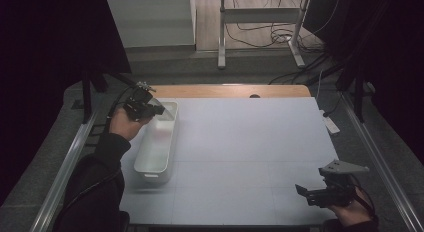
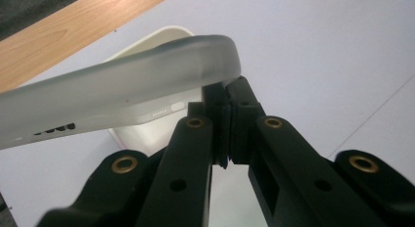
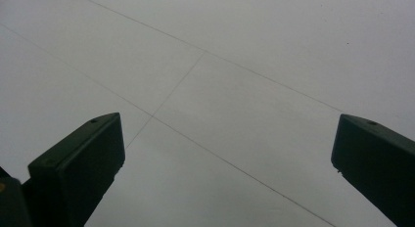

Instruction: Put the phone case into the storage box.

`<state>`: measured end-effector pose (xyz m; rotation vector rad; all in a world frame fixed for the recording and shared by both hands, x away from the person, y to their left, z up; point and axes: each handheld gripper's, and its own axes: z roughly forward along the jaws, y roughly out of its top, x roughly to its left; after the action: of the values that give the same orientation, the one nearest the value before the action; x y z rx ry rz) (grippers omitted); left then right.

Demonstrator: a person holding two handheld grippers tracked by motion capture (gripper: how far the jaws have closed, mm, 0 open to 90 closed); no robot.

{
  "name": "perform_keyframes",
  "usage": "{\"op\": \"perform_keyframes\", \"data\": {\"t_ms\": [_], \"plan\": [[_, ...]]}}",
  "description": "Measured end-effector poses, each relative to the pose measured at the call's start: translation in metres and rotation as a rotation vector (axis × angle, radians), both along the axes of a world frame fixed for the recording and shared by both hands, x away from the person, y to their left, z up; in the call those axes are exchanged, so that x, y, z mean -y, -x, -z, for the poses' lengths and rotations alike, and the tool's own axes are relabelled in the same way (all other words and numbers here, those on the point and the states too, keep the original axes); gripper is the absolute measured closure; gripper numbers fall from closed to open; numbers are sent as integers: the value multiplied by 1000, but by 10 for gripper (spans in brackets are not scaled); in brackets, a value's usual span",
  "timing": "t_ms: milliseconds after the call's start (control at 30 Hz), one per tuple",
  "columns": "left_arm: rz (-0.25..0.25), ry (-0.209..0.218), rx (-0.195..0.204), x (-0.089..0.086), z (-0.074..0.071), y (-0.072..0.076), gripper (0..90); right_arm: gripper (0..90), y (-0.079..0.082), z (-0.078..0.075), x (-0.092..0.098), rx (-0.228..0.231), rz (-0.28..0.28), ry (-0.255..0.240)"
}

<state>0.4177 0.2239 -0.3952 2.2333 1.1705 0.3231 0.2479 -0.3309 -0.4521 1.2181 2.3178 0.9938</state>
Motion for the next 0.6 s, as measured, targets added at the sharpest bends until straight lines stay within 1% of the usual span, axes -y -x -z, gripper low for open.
{"op": "perform_keyframes", "data": {"t_ms": [333,367,600], "plan": [[-17,-19,-26,5,8,-14,883,0,0,0,0,-6,-7,8],[-17,-26,-28,5,9,-16,883,0,0,0,-1,-6,-7,9],[-31,-35,-48,8,18,-24,883,0,0,1,-1,-7,-11,11]]}}
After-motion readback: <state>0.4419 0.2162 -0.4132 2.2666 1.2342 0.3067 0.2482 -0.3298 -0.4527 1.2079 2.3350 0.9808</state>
